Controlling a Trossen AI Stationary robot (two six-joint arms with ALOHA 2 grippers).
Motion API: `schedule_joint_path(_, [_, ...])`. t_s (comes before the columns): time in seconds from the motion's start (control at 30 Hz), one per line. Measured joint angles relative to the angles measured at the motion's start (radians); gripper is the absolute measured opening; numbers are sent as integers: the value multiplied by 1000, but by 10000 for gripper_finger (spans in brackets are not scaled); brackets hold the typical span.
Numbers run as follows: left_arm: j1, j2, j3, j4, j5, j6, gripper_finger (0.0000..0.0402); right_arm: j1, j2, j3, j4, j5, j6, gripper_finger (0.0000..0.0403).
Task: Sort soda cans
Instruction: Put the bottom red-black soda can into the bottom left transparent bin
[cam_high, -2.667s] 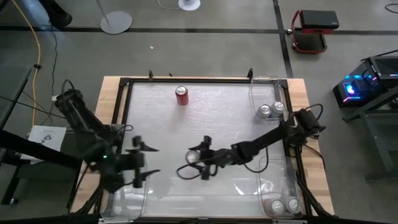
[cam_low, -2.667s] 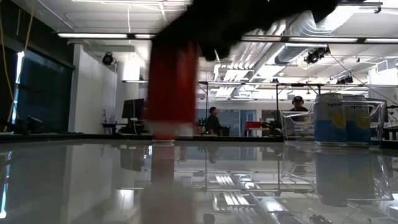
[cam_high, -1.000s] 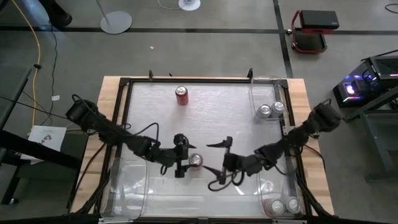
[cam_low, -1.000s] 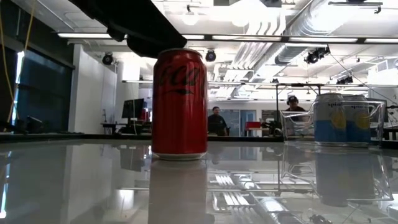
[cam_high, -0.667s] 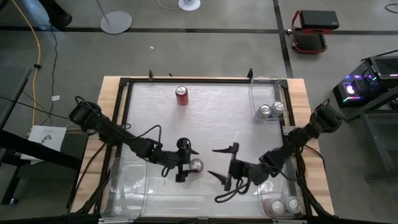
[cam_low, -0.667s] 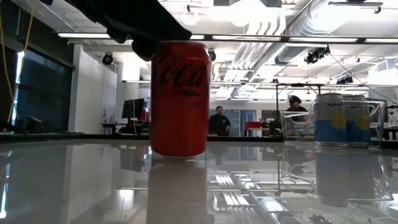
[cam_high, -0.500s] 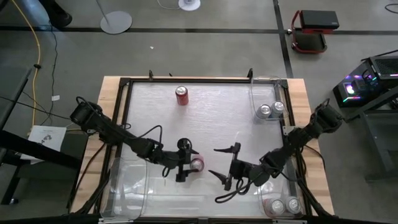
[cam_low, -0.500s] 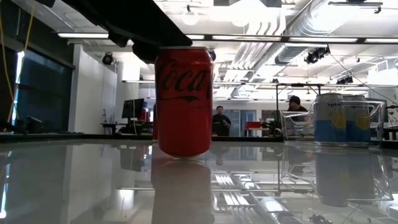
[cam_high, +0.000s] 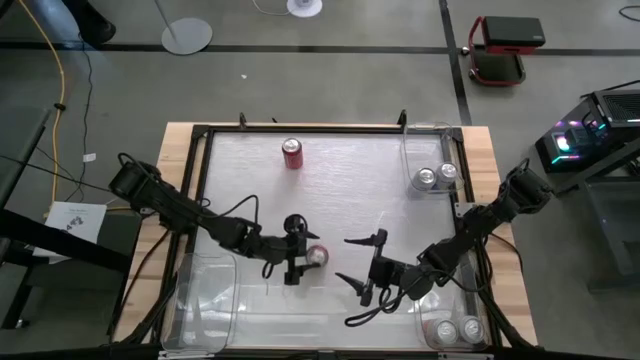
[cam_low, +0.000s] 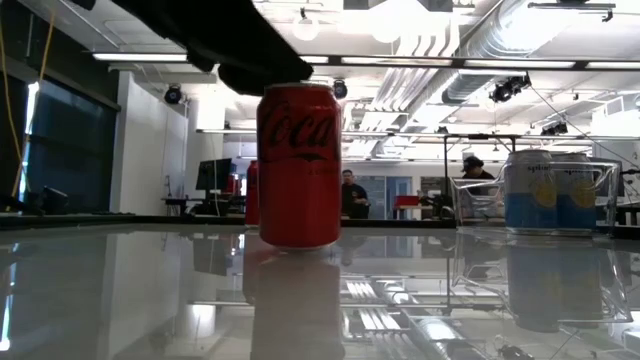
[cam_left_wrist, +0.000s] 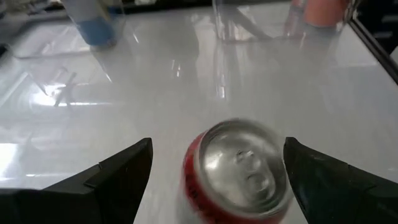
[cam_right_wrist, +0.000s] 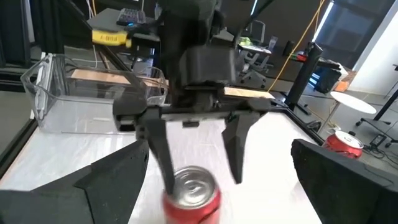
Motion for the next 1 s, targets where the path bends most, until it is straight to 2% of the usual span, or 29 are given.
schedule_joint_path(0.17, [4,-35,0,-5,7,4,339,0,0,0,-15,0,23,383])
schedule_joint_path(0.27, [-2,-36,0,-12,38,67,339,0,0,0,-20,0,27,383])
schedule_joint_path(0.37, [-12,-27,0,-12,6,102,339,0,0,0,-21,0,29,383])
schedule_joint_path(0.53, [-2,-14,1,-4,-76,79,339,0,1,0,-21,-1,31,383])
schedule_joint_path(1.0, [46,49,2,25,-51,24,339,0,1,0,-39,-6,60,383])
